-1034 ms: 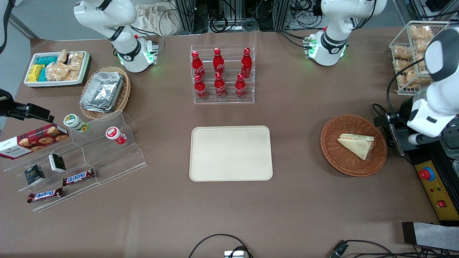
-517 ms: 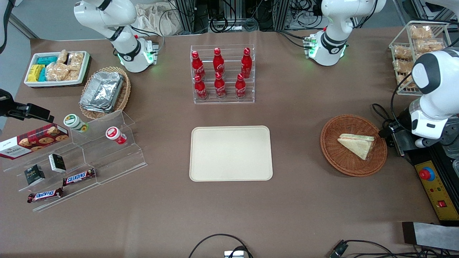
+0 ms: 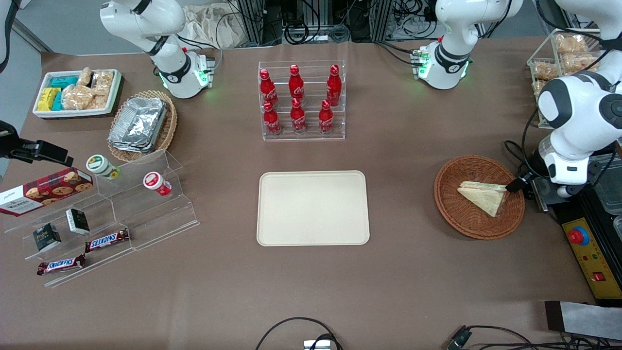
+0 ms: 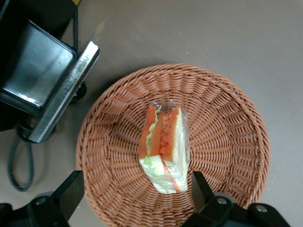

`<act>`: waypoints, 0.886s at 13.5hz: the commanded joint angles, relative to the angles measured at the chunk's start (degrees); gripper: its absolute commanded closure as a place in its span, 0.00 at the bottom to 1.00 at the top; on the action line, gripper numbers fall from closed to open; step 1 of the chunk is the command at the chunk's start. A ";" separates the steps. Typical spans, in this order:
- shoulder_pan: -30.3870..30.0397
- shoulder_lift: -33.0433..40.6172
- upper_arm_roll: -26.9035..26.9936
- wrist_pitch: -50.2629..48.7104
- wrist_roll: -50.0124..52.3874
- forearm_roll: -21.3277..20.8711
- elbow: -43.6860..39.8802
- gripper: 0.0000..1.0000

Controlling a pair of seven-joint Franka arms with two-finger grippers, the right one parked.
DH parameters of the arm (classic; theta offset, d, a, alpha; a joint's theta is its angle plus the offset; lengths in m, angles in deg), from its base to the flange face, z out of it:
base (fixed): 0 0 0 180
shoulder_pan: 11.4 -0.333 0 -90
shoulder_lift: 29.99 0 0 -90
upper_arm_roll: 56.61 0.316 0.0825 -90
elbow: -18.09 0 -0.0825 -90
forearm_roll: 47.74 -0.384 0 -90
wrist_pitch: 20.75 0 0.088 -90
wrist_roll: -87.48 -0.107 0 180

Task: Place sandwich from basket to tray
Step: 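Lower the open left gripper around the sandwich and close it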

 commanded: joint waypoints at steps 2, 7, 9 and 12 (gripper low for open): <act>-0.85 -1.00 -0.42 7.78 1.10 2.71 4.36 0.00; -0.85 -4.61 -0.42 13.23 1.10 4.92 5.68 0.00; -0.85 -5.58 -0.50 15.08 1.10 5.09 6.21 0.00; -0.76 -6.98 -0.59 16.93 1.10 6.41 6.30 0.00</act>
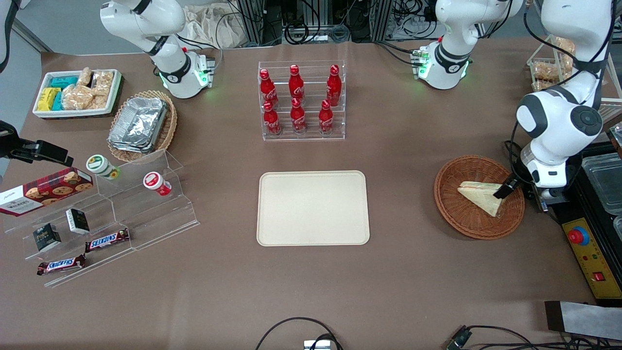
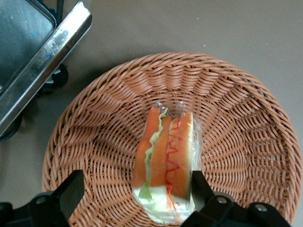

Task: Place sandwich from basket to tray
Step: 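Lower the open left gripper around the sandwich and close it, then lift the sandwich out of the basket with the left gripper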

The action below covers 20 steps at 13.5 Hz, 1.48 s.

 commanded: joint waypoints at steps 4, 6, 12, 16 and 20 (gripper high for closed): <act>-0.18 -1.14 -0.73 3.38 0.61 2.43 0.77 0.04; 0.00 -1.32 -0.73 3.38 0.70 2.95 0.77 0.42; 0.17 -1.06 -0.99 2.68 0.61 3.04 0.33 1.00; 0.26 2.19 -2.75 -3.27 -1.75 1.64 -2.03 1.00; 0.70 5.18 -3.71 -18.99 -6.94 1.64 -10.89 1.00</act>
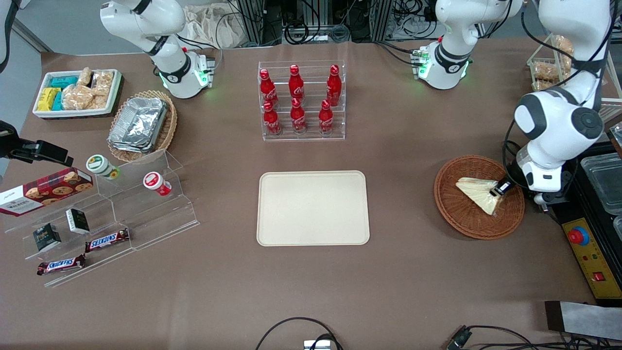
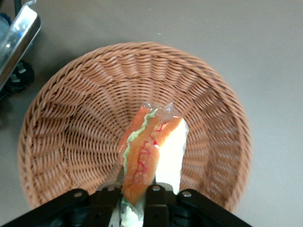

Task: Place sandwich from basket to tray
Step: 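Lift the sandwich out of the basket with the left gripper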

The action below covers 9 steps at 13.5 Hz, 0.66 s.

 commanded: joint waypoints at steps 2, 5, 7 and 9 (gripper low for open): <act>0.79 2.54 -1.77 -14.81 -1.98 -3.57 -9.57 1.00; 0.79 4.64 -6.07 -17.92 -2.24 -6.22 -11.17 1.00; 0.79 5.52 -9.66 -18.53 -2.25 -8.58 -11.17 1.00; 0.79 5.79 -13.09 -19.06 -2.42 -10.35 -11.26 1.00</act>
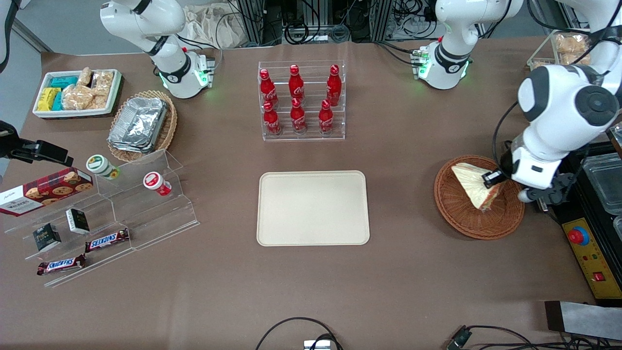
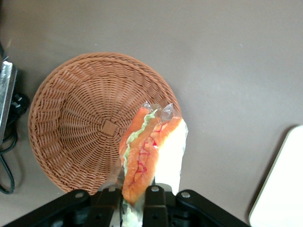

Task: Place sandwich from basket to tray
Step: 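Lift the sandwich out of the basket with the left gripper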

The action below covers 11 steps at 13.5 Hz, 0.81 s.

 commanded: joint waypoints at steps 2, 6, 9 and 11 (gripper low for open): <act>0.00 1.58 -5.27 -1.84 -2.29 -1.87 -0.19 1.00; 0.00 1.85 -11.33 -3.42 -2.48 -1.87 -1.15 1.00; 0.00 1.24 -15.73 -2.81 -2.39 -1.87 -1.33 1.00; 0.00 0.19 -18.10 -2.46 -2.22 -1.87 -2.20 1.00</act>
